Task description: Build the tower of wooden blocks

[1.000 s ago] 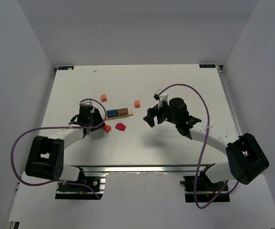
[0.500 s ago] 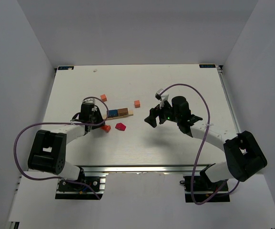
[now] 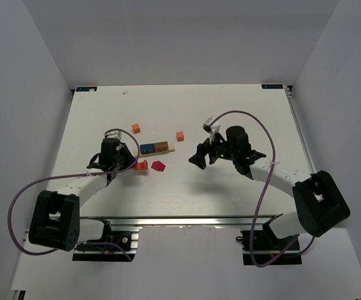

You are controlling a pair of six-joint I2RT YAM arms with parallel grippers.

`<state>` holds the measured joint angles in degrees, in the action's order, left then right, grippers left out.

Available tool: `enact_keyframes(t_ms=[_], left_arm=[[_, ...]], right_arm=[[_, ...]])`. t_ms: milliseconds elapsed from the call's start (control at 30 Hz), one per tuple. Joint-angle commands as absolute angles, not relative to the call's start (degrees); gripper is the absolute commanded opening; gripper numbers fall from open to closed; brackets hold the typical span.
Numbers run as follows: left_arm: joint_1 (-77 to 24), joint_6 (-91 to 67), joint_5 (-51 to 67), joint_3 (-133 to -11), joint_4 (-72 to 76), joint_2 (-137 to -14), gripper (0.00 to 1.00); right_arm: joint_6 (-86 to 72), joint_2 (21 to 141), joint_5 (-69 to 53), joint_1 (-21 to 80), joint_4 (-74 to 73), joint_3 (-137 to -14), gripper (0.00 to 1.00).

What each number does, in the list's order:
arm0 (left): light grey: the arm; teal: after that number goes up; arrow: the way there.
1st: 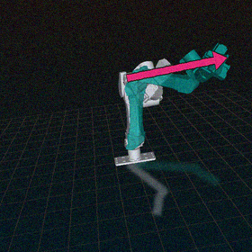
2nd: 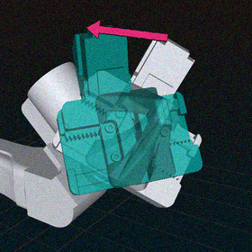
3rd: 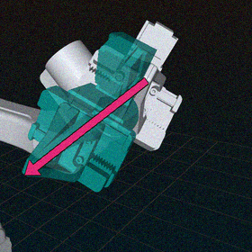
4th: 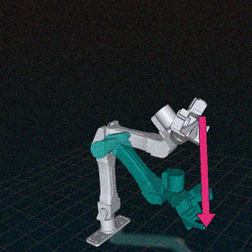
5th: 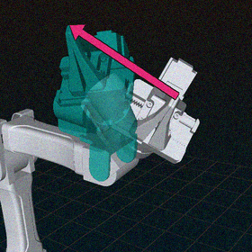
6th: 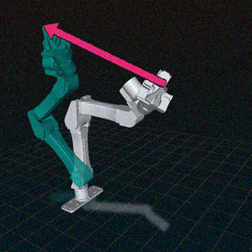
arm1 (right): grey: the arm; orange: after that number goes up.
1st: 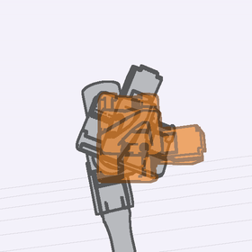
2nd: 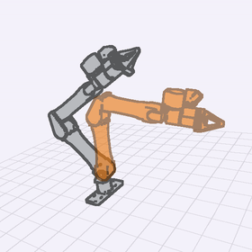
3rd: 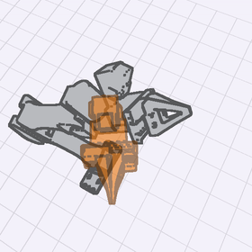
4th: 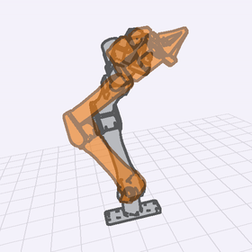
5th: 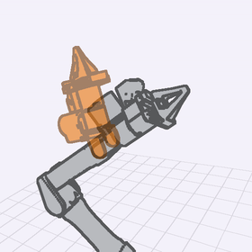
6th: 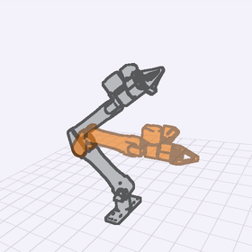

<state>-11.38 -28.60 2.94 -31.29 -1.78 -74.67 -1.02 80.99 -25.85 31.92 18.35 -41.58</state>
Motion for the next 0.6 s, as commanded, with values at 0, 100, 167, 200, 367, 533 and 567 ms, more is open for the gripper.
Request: enact_keyframes(t_ms=[0,100,167,200,367,533,567], left_arm=[[-11.60,-33.74,7.98,-28.84,3.04,-68.04,0.00],[-11.69,-41.64,13.61,-26.11,10.24,-64.34,0.00],[-11.78,-47.70,20.19,-25.05,15.62,-63.29,0.00],[-11.95,-49.55,21.95,-24.70,19.65,-62.67,0.00],[-13.18,-55.81,25.31,-25.05,24.34,-59.16,0.00],[-13.97,-57.13,24.52,-25.14,23.20,-53.71,0.00],[-14.06,-57.13,24.87,-25.31,23.20,-53.18,0.00]], right_arm=[[-0.35,78.15,-32.23,31.90,24.58,-39.03,0.84],[0.43,74.81,-35.15,33.48,29.68,-36.22,0.83],[2.63,73.40,-35.59,36.46,32.86,-34.72,0.83],[3.33,72.61,-35.33,37.78,35.57,-34.02,0.83],[7.13,75.48,-31.99,46.05,43.31,-35.42,0.84],[5.10,81.20,-31.64,48.33,56.67,-38.31,0.80],[5.36,82.08,-31.90,48.51,58.60,-39.10,0.80]])
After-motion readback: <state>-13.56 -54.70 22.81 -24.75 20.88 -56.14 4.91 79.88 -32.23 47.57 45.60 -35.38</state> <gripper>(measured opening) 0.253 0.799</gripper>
